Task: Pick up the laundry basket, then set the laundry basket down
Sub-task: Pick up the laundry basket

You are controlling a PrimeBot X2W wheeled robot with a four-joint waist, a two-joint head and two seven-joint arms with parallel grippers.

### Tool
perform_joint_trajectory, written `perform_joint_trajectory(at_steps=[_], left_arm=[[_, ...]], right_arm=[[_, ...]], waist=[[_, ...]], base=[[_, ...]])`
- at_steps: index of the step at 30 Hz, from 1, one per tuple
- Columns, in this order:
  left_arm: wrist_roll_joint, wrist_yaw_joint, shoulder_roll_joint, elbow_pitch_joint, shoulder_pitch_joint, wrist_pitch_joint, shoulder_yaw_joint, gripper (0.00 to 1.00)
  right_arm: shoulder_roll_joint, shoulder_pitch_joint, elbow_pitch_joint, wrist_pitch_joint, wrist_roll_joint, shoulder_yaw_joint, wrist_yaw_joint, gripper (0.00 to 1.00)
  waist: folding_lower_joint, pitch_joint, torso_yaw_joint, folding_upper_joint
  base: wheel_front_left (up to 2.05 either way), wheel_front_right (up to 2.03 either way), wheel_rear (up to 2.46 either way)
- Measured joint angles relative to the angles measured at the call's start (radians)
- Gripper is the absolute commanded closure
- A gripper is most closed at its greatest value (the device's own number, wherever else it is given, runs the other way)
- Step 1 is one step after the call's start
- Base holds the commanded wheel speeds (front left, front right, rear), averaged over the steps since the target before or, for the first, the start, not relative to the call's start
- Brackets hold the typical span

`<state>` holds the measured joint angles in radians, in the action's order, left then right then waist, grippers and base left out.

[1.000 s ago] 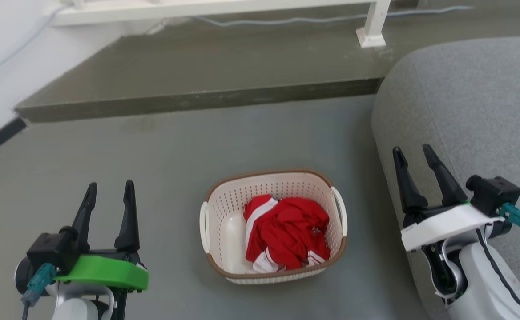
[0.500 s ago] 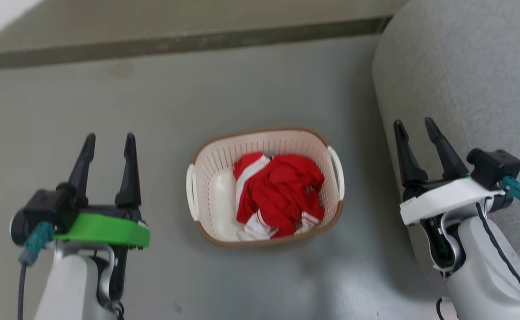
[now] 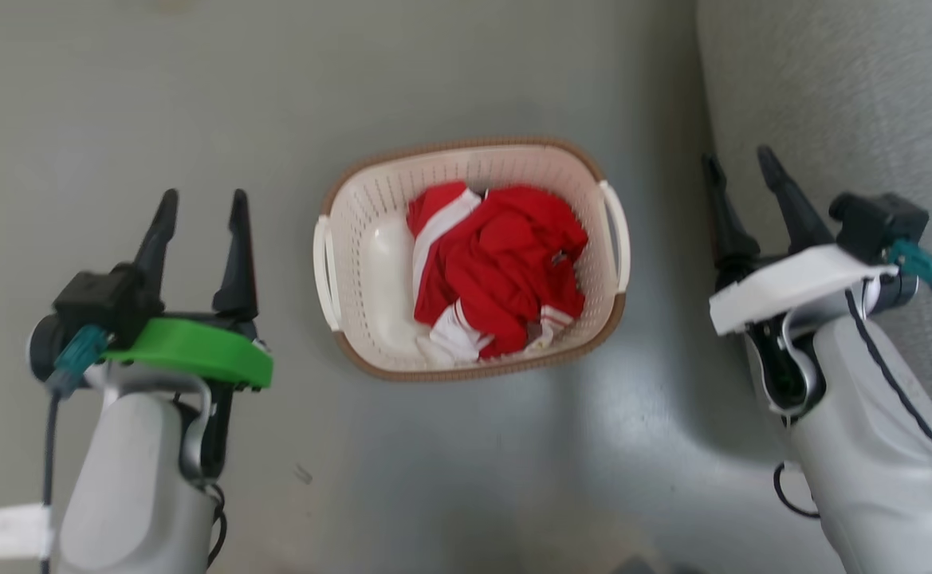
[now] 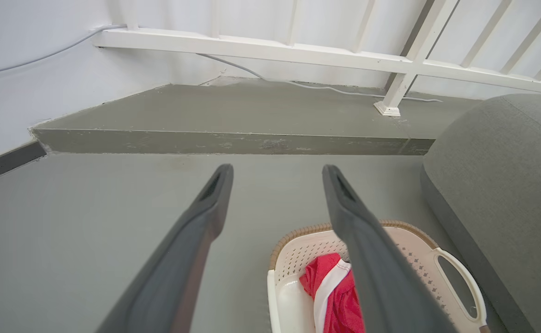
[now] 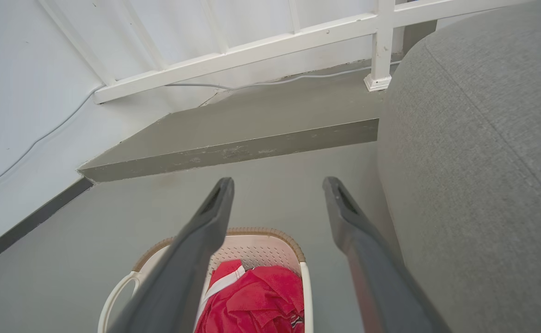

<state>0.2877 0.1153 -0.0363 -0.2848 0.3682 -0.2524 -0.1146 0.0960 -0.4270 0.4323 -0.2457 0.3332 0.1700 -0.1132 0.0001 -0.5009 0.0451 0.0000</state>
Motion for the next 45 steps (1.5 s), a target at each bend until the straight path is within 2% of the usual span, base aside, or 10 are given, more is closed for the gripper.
perform_joint_trajectory(at_steps=[6, 26, 40, 45], left_arm=[[0.018, 0.004, 0.006, -0.119, 0.095, 0.001, -0.03, 0.0], [0.088, 0.009, 0.012, -0.381, 0.416, 0.053, -0.127, 0.0], [0.187, 0.012, 0.014, -0.482, 0.509, 0.076, -0.293, 0.0], [0.22, 0.012, 0.014, -0.526, 0.538, 0.084, -0.318, 0.0]], right_arm=[[-0.004, -0.072, 0.075, 0.011, 0.002, 0.002, 0.0, 0.0], [-0.006, -0.344, 0.314, 0.081, -0.028, 0.039, 0.0, 0.0], [-0.018, -0.421, 0.476, 0.08, -0.016, 0.044, 0.009, 0.0], [-0.021, -0.467, 0.517, 0.065, -0.016, 0.055, 0.009, 0.0]], waist=[[0.0001, -0.086, -0.007, 0.0], [0.0001, -0.375, -0.041, 0.0], [0.0, -0.515, -0.049, 0.0], [0.0, -0.552, -0.048, 0.0]], base=[[0.0, 0.0, 0.0], [0.0, 0.0, 0.0], [0.0, 0.0, 0.0], [0.0, 0.0, 0.0]])
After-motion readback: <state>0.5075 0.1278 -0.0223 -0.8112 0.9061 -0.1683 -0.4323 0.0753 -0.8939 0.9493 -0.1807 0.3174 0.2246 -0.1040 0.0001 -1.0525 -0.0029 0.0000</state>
